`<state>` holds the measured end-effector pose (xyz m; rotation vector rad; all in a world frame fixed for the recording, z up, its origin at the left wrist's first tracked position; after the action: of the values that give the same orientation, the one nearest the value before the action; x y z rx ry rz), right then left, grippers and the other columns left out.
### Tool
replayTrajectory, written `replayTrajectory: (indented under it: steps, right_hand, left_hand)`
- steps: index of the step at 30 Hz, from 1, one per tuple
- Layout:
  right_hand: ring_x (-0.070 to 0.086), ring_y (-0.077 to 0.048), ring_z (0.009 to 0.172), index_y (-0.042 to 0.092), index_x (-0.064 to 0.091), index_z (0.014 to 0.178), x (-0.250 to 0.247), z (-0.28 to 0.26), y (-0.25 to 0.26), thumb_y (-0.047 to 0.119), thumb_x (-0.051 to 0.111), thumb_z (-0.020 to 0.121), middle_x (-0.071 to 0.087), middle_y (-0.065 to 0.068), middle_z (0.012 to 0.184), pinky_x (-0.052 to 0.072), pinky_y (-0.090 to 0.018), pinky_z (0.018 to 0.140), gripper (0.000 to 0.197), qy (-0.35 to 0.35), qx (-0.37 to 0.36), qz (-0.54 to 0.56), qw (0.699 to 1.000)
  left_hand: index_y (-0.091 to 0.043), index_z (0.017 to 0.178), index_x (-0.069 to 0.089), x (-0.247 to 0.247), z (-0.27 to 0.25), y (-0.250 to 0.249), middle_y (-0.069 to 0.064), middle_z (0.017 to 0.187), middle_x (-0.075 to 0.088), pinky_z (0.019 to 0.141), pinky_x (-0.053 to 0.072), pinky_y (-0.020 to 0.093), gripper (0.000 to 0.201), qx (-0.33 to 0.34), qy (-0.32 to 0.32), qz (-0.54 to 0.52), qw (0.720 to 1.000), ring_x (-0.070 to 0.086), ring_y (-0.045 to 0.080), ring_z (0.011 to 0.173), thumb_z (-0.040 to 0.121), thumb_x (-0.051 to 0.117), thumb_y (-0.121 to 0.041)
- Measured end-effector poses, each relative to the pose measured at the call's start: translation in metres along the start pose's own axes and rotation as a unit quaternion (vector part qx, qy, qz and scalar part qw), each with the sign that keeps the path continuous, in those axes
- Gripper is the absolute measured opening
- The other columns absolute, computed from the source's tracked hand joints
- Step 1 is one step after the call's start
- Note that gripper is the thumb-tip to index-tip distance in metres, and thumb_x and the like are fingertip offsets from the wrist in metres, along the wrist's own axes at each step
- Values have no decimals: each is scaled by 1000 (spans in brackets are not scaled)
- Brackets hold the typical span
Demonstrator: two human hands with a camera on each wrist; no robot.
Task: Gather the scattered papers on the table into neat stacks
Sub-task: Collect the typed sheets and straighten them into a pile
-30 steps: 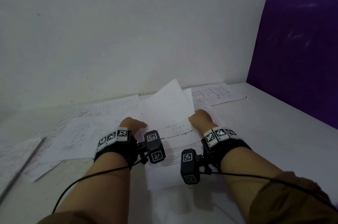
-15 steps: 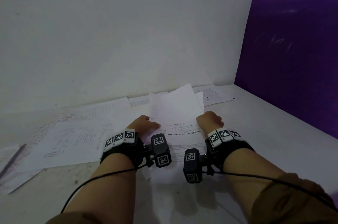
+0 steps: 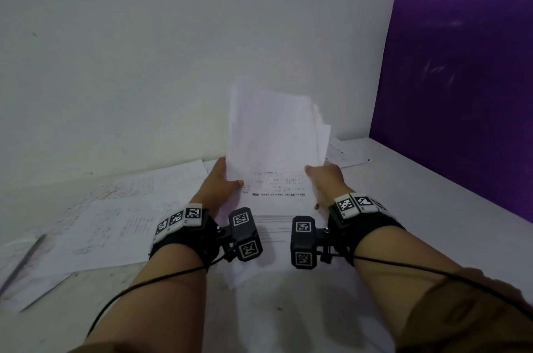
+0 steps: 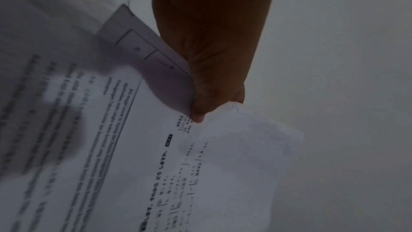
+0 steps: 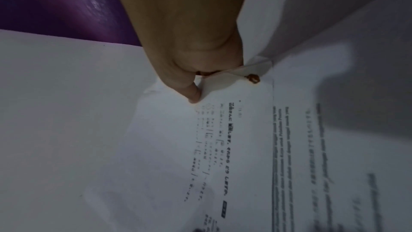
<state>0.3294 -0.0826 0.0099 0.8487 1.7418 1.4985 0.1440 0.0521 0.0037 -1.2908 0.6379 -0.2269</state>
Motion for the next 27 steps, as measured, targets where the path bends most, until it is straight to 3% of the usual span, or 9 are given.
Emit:
replayTrajectory:
  steps: [3,8,14,16,19,21,23,25,27]
  right_hand:
    - [64,-29,104,5,59,118,17,-11,29,13,55,92,67,-12,114,53,-44,95,28,1,-58,67,996]
    - [64,-23,89,8,59,96,35,-28,66,14,56,92,67,-9,97,55,-41,86,8,5,-167,112,980]
    - [66,-28,98,7,60,100,46,-38,68,16,57,93,69,-13,104,56,-42,88,11,35,-209,126,969]
    - [64,-24,86,14,57,85,48,-40,74,15,57,93,67,-9,92,56,-40,82,8,37,-221,125,966]
    - [52,-12,68,21,44,69,48,-44,88,14,58,93,54,4,73,47,-25,62,28,33,-240,137,960]
    - [54,-13,72,17,46,74,48,-45,95,15,60,92,56,2,76,48,-26,65,22,39,-250,148,956]
    - [59,-16,85,12,52,97,49,-50,99,20,63,90,61,0,93,51,-28,77,15,54,-247,155,955]
    - [61,-18,98,12,46,121,51,-51,96,25,65,89,61,-1,109,51,-30,87,40,60,-227,149,961]
    - [61,-21,103,16,37,130,53,-53,92,29,66,88,59,-2,115,52,-34,90,53,65,-207,151,964]
  left_hand:
    - [-19,115,47,-18,-6,-23,8,120,61,103,45,48,37,52,-50,-21,997,57,30,114,84,60,-2]
    - [-19,114,47,-45,-10,-47,7,119,60,99,48,51,37,104,-115,-57,986,59,29,112,82,62,-6]
    - [-15,124,46,-59,-12,-53,4,122,60,99,49,43,45,125,-155,-73,977,59,25,111,84,65,-9]
    - [-14,132,42,-62,-10,-58,3,127,57,99,47,38,51,140,-166,-70,974,56,23,114,86,62,-8]
    - [-15,132,42,-67,-10,-70,-1,121,57,97,46,36,49,159,-176,-75,969,56,22,112,87,60,-8]
    - [-14,130,41,-69,-12,-77,-2,117,56,95,48,36,48,166,-182,-85,965,57,22,109,87,63,-10]
    - [-13,128,37,-71,-16,-83,-1,116,54,92,48,34,53,171,-193,-93,962,57,21,106,85,67,-15]
    - [-13,130,30,-70,-19,-85,-2,116,52,90,46,31,64,170,-201,-104,959,56,18,103,82,72,-19]
    - [-17,131,26,-70,-22,-82,-2,117,51,88,47,31,70,163,-197,-108,961,55,16,102,80,74,-21]
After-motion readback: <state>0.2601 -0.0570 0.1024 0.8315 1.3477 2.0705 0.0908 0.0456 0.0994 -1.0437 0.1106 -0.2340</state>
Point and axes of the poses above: each hand's wrist, its own z-axis towards the middle knuckle, its own x-axis out of the palm, y = z × x, the point moved 2 cm from there along z, towards the middle knuckle
